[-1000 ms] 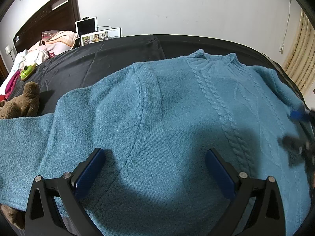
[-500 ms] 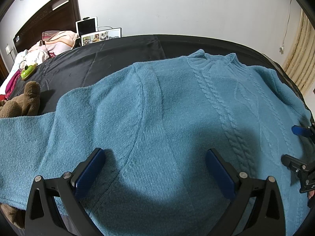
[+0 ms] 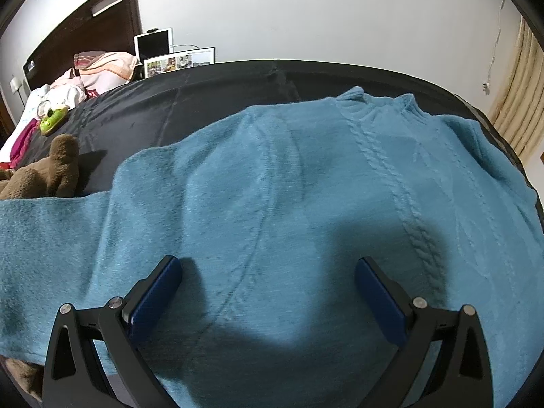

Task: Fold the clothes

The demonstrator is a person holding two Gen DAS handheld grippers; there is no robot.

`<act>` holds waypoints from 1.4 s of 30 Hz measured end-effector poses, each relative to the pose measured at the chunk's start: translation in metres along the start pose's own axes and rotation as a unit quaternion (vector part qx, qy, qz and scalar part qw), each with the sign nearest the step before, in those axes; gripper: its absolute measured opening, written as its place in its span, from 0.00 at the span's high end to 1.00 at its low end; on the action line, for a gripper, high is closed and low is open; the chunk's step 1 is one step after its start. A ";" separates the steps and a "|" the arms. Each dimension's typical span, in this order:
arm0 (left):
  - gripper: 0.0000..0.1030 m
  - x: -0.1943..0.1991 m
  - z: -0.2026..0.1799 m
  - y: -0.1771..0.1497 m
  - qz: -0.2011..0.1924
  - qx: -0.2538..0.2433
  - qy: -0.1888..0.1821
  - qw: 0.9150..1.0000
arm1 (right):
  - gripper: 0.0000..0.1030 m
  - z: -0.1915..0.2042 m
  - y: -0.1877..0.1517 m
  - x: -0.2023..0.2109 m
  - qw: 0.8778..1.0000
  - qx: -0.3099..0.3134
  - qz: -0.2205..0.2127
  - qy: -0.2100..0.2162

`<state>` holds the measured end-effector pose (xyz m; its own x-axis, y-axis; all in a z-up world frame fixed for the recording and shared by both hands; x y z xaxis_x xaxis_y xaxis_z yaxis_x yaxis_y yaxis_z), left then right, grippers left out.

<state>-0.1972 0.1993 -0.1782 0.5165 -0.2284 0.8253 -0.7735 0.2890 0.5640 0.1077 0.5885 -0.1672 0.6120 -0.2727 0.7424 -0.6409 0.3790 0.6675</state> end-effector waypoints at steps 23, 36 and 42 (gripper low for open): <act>0.01 0.035 0.005 0.004 0.017 0.048 -0.044 0.998 | 0.25 0.017 0.021 -0.065 0.997 0.051 0.034 0.038; 0.01 0.024 -0.073 -0.018 0.013 -0.033 -0.096 0.995 | 0.51 0.043 0.046 -0.114 0.994 0.086 0.039 0.049; 0.01 0.025 -0.071 -0.020 0.000 -0.033 -0.105 0.994 | 0.81 0.049 0.044 -0.109 0.994 0.096 0.032 0.047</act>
<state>-0.1430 0.2535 -0.1671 0.4235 -0.4151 0.8052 -0.7441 0.3475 0.5705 -0.0101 0.5914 -0.2165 0.6017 -0.1671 0.7811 -0.7509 0.2151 0.6244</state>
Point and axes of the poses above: each gripper's, at about its wrist camera, not at the fingertips, and x roughly against the way its jaws point, z to its left, y to its top, the point moved 9 cm from there along -x, roughly the way its jaws point, and after that the axes turned 1 degree about z, right-handed, at the moved point
